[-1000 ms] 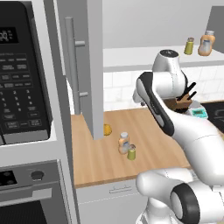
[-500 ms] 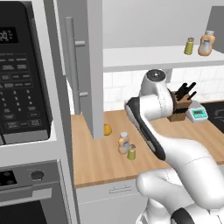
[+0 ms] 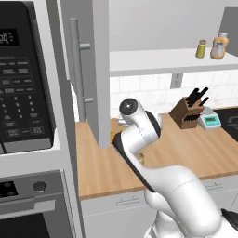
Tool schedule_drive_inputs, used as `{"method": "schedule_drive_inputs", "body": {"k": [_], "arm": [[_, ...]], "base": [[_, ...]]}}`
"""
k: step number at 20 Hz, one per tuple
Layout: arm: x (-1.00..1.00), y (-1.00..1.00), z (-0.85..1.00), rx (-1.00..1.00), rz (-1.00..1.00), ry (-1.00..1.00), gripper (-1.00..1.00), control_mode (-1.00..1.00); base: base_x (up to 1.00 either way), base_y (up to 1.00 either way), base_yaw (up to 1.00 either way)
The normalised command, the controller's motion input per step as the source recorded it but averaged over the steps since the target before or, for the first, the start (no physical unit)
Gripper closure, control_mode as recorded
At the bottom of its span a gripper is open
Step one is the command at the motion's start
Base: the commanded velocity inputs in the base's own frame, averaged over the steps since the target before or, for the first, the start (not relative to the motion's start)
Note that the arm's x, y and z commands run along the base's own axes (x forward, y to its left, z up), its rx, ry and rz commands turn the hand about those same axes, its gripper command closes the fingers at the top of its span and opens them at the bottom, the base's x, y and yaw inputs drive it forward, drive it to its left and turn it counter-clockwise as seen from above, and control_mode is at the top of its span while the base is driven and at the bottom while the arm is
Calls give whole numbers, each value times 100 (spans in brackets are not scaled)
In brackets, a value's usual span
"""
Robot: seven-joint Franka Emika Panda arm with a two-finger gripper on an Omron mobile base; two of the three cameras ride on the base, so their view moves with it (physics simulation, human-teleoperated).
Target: Put the shaker and condiment bottle from the counter next to their counterparts in the cabinet.
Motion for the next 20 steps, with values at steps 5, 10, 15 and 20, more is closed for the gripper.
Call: {"method": "schedule_drive_inputs", "body": {"k": [5,10,15,20], "arm": [[9,3,-47,-3,-19,-21,-100,-100],[0,0,-16,0,-13,-18,-100,-100],[0,7,0,0,-10,-12,-100,-100],[0,10,-1,0,-10,-11,-100,-100]], "base": [[0,0,0],[0,0,0],[0,0,0],[0,0,0]]}}
